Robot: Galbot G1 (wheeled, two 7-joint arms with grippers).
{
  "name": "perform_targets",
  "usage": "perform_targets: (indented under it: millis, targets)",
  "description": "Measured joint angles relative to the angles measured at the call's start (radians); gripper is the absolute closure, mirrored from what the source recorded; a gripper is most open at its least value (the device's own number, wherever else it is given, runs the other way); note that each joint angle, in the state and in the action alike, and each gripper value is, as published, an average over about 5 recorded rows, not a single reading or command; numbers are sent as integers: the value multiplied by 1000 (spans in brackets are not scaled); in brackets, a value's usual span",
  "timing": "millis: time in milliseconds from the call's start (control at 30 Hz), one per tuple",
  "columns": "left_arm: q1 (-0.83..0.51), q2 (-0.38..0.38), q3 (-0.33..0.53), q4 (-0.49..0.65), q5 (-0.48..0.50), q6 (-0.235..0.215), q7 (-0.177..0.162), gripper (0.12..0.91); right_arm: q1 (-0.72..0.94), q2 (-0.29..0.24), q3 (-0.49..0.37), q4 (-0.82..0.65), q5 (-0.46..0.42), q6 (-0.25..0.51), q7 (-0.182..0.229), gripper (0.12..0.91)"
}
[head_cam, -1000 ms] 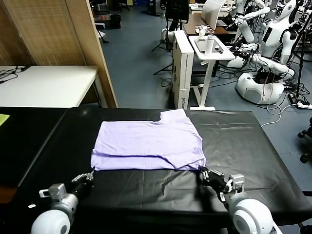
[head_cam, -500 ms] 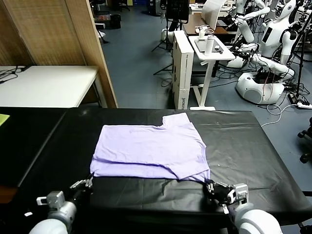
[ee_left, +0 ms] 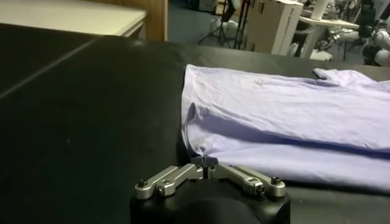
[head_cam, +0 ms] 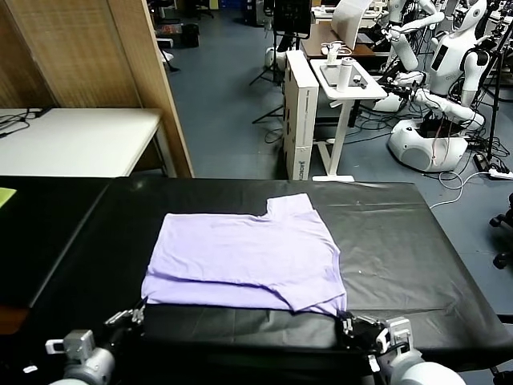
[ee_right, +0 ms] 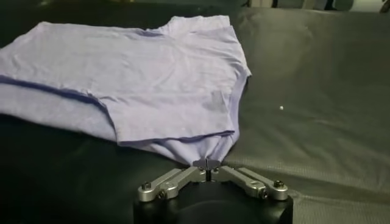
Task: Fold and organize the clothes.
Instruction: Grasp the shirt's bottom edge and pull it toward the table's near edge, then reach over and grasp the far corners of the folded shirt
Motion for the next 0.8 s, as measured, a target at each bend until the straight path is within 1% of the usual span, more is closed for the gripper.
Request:
perform_targets:
  millis: [33, 67, 100, 133, 167, 200, 233, 267, 300, 333, 367, 400, 433, 500, 700, 733, 767, 800]
  targets:
    - [4, -1, -1, -3, 0, 2, -2, 849, -4, -1, 4, 6, 0, 0, 1, 712]
    - [7, -2, -3, -6, 0, 4, -3, 814, -8, -3, 8, 12, 1, 0, 3, 655]
    - [11, -3, -5, -9, -1, 5, -5, 760, -12, -4, 13, 18, 2, 0, 5, 598]
    - [15, -5, -8, -12, -2, 6, -6, 707, -16, -6, 18, 24, 3, 0, 7, 522]
    - [18, -6, -11, -16, -3, 7, -7, 650, -19, -7, 23, 31, 5, 0, 8, 465]
    - [22, -8, -15, -20, -5, 9, -9, 574, -21, -9, 29, 38, 8, 0, 7, 408]
    - [26, -9, -19, -24, -6, 11, -10, 517, -21, -11, 35, 44, 12, 0, 3, 333]
    - [29, -11, -23, -29, -8, 13, -13, 460, -20, -13, 41, 50, 17, 0, -3, 277]
    - [31, -13, -26, -34, -10, 16, -16, 385, -15, -16, 47, 54, 25, 0, -9, 231]
    - [32, -14, -31, -38, -11, 21, -19, 328, -8, -20, 51, 57, 35, 0, -14, 182]
    - [32, -16, -35, -43, -14, 26, -23, 275, 2, -24, 55, 57, 47, 0, -16, 153]
    - [30, -16, -40, -47, -17, 30, -25, 218, 17, -29, 56, 56, 61, 0, -17, 140]
    - [28, -16, -46, -50, -22, 36, -27, 180, 35, -35, 56, 52, 75, 0, -17, 127]
    - [18, -13, -59, -53, -31, 49, -25, 138, 87, -47, 50, 37, 102, 0, -17, 121]
    - [-55, 13, -96, -40, -73, 96, 13, 123, 297, -79, -3, -82, 178, 0, -13, 118]
    - [-74, 18, -96, -35, -88, 106, 11, 123, 336, -81, -16, -111, 190, 0, -10, 118]
    - [-94, 22, -94, -29, -106, 119, 1, 123, 375, -82, -31, -141, 200, 0, -8, 118]
    - [-118, 26, -90, -22, -127, 137, -17, 123, 415, -81, -47, -171, 208, 0, -5, 118]
